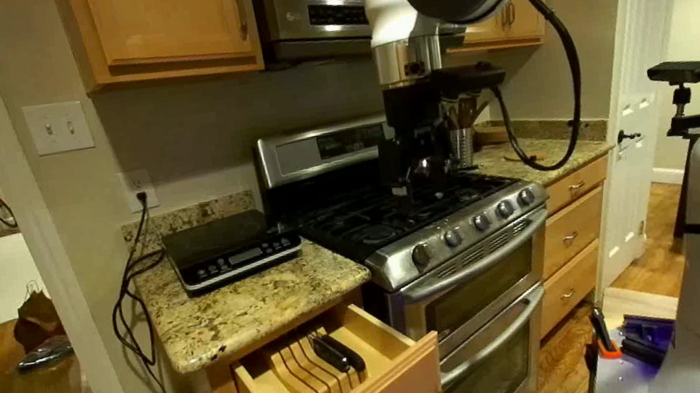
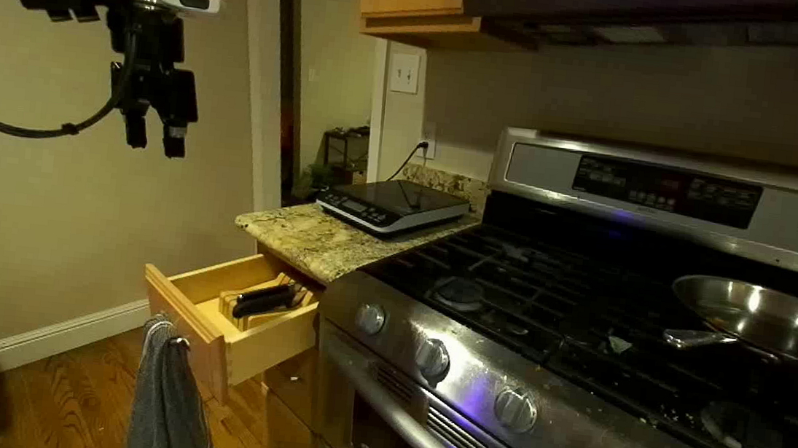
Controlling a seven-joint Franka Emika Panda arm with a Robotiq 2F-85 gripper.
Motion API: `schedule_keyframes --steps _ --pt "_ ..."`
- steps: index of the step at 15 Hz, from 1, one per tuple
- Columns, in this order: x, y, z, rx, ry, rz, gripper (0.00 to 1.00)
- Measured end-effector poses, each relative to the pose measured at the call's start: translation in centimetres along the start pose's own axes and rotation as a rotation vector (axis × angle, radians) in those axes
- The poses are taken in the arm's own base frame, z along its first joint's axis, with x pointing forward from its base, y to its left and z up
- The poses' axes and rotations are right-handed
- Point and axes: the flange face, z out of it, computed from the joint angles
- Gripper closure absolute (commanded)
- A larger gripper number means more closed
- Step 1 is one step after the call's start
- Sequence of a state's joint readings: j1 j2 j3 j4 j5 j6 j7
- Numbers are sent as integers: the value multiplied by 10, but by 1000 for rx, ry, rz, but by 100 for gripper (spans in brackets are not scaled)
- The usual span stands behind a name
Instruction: Close the top drawer of the bottom cabinet to the left.
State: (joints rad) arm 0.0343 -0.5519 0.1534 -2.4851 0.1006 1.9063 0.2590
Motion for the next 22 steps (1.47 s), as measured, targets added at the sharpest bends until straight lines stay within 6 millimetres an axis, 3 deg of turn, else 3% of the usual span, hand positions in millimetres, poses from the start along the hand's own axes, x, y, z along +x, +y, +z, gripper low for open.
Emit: schedule_keyframes --steps 9,12,16,22 --pt "0 0 0 0 2 -2 0" --pt "-1 -9 4 -4 23 -21 0" --pt "-9 -44 31 -19 91 -88 0" --pt "-38 -106 84 -38 118 -211 0"
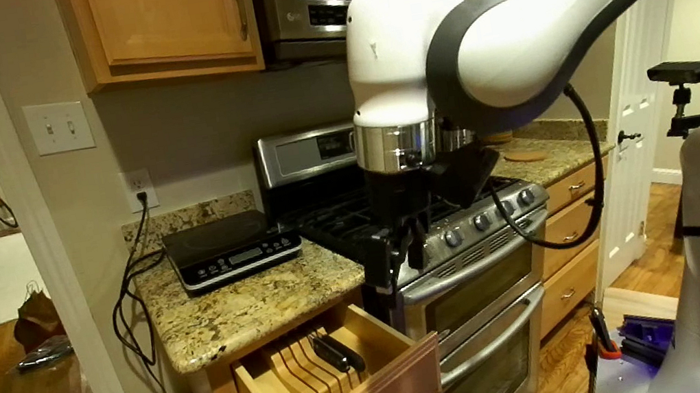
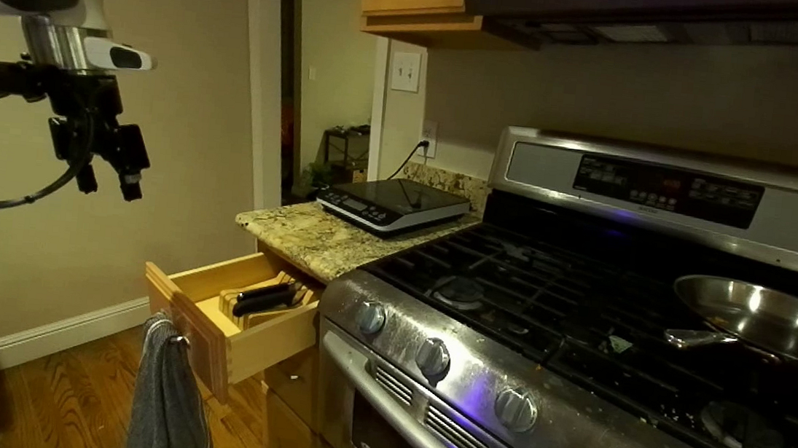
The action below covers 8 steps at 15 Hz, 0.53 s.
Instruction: Close the top drawer of the bottom cabinet to the left.
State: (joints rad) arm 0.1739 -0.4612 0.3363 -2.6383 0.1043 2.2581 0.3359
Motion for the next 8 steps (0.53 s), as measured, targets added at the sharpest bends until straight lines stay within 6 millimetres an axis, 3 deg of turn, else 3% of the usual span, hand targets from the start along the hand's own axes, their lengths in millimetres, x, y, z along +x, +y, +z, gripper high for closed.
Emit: schedule_keyframes --steps 3,8 --pt "-2 -8 10 -2 -12 -13 0" --pt "-1 -8 10 -7 -3 -20 0"
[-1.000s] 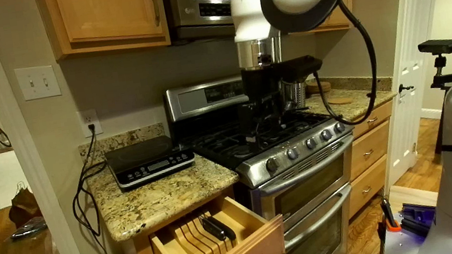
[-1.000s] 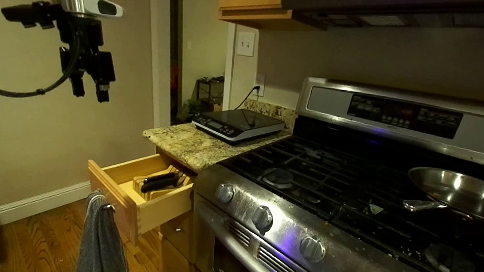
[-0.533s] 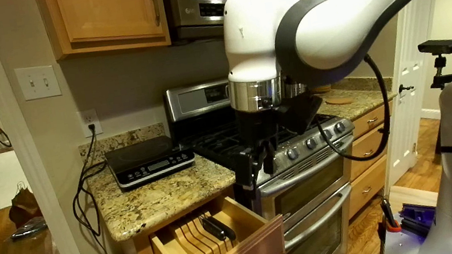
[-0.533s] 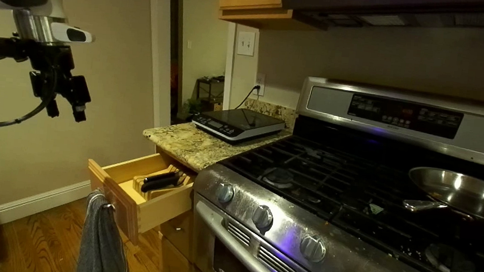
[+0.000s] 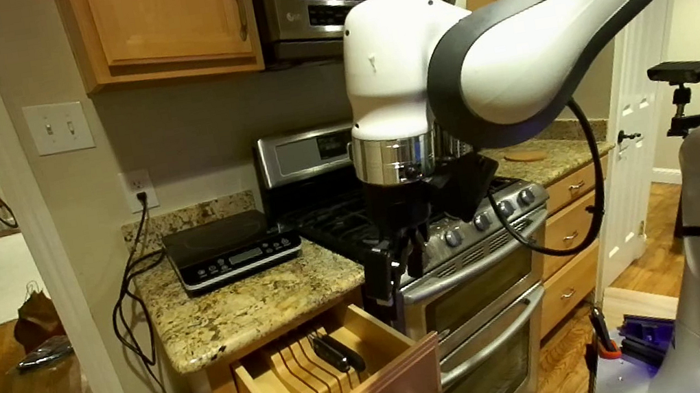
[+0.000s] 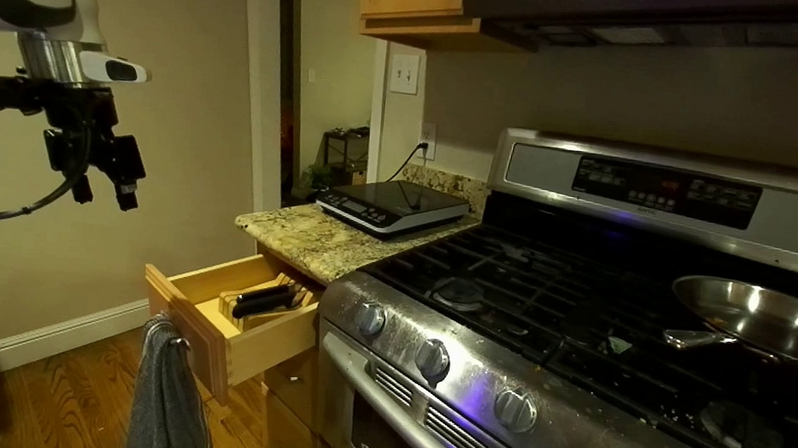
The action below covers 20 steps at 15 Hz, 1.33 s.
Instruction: Close the top drawer of the bottom cabinet to the left.
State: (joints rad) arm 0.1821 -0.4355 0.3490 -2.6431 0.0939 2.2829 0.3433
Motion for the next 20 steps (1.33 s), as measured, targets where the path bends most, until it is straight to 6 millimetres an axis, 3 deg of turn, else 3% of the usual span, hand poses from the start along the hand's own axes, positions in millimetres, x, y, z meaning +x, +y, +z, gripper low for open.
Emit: schedule_keyframes --steps 2,5,6,7,8,9,13,18,20 --pt "1 -4 5 7 38 0 0" --pt "-5 -13 31 24 75 32 0" --pt "-9 -17 42 31 83 46 5" --pt "-12 -21 52 37 88 61 22" --pt "-16 -23 62 41 88 78 29" --pt "-19 -26 72 46 88 98 31" --pt "-19 -29 99 44 109 166 59" --pt "-10 -14 129 19 130 254 91" --pt "-10 -9 139 3 120 282 94"
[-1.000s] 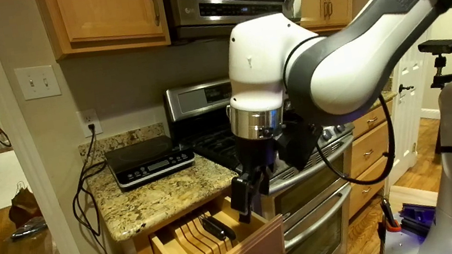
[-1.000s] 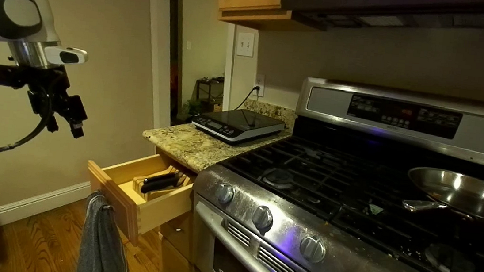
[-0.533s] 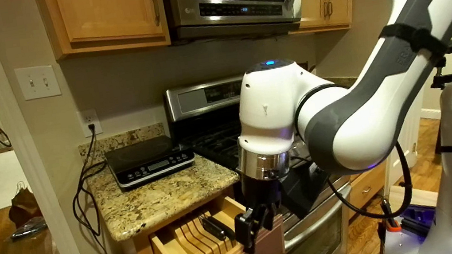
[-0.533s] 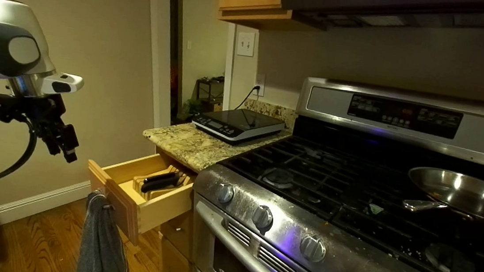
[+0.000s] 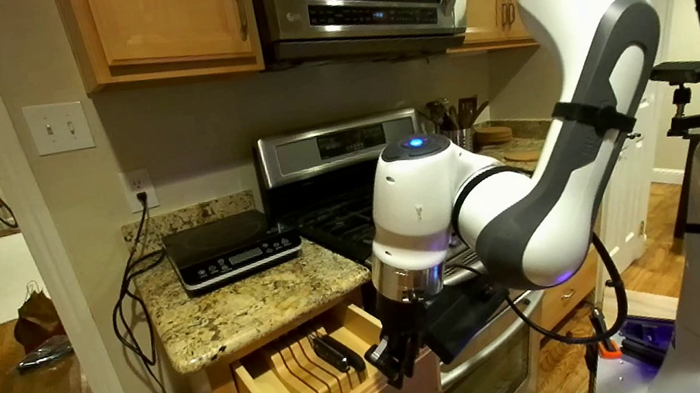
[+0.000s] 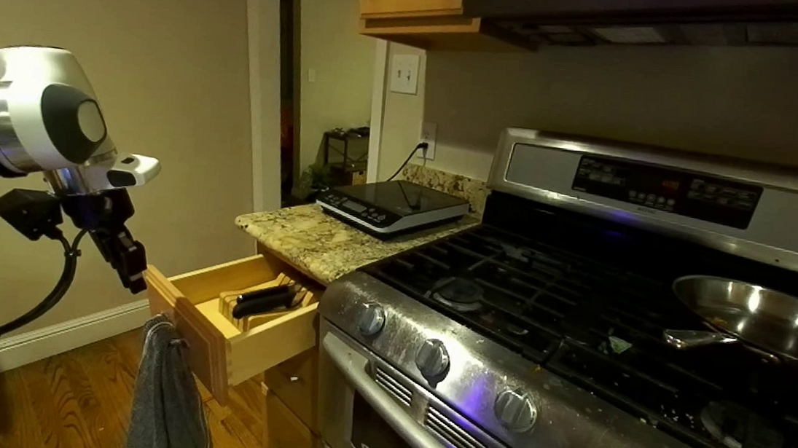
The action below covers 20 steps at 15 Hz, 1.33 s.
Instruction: Close the top drawer of the bottom cabinet to the left.
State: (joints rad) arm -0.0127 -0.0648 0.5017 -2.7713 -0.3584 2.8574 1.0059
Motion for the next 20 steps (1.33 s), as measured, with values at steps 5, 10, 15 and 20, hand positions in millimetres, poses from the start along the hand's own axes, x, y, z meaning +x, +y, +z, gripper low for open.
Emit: schedule_keyframes --steps 5,10,15,20 --pt "-1 -5 21 -14 -29 54 92" --pt "17 -9 43 -18 -36 95 92" --pt "18 -11 47 -14 -46 93 70" --pt "24 -10 47 -17 -26 109 90"
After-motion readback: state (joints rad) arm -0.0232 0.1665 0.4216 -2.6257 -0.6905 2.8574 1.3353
